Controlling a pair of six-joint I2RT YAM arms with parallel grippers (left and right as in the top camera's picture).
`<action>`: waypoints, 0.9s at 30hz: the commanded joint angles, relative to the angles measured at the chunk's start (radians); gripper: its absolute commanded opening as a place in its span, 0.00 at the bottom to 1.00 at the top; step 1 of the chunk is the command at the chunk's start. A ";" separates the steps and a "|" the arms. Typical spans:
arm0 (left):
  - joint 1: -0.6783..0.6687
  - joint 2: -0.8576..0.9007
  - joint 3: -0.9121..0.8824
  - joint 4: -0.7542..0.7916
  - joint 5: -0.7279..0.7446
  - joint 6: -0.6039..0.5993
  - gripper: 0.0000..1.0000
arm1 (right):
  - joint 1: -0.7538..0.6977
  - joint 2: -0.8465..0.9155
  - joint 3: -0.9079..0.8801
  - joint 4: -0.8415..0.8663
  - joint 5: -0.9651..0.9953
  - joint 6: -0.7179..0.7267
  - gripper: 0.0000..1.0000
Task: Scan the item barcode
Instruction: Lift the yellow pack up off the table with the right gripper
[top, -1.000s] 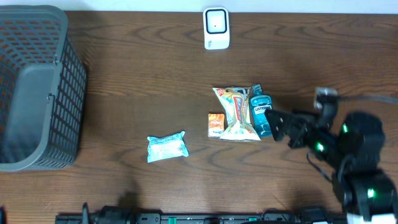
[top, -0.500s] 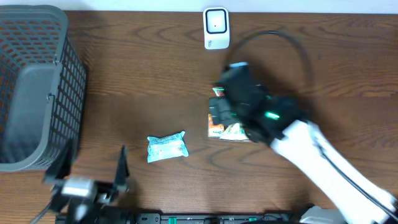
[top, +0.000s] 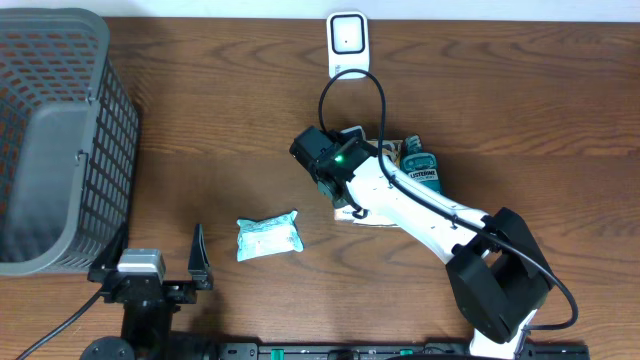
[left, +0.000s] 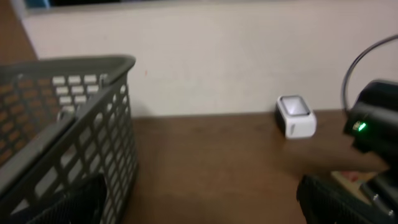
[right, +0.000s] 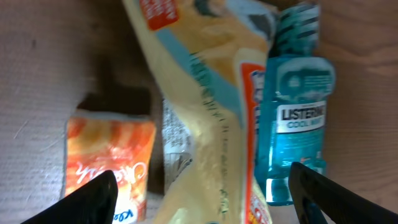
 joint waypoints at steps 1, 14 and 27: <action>0.002 0.001 0.003 -0.035 -0.040 -0.015 0.98 | -0.008 0.032 0.018 -0.002 0.092 0.051 0.82; 0.002 0.001 -0.016 -0.105 -0.040 -0.015 0.98 | -0.061 0.198 0.018 -0.015 0.075 0.138 0.50; 0.002 0.001 -0.056 -0.139 -0.039 -0.015 0.98 | -0.146 0.161 0.355 -0.227 -0.468 -0.005 0.01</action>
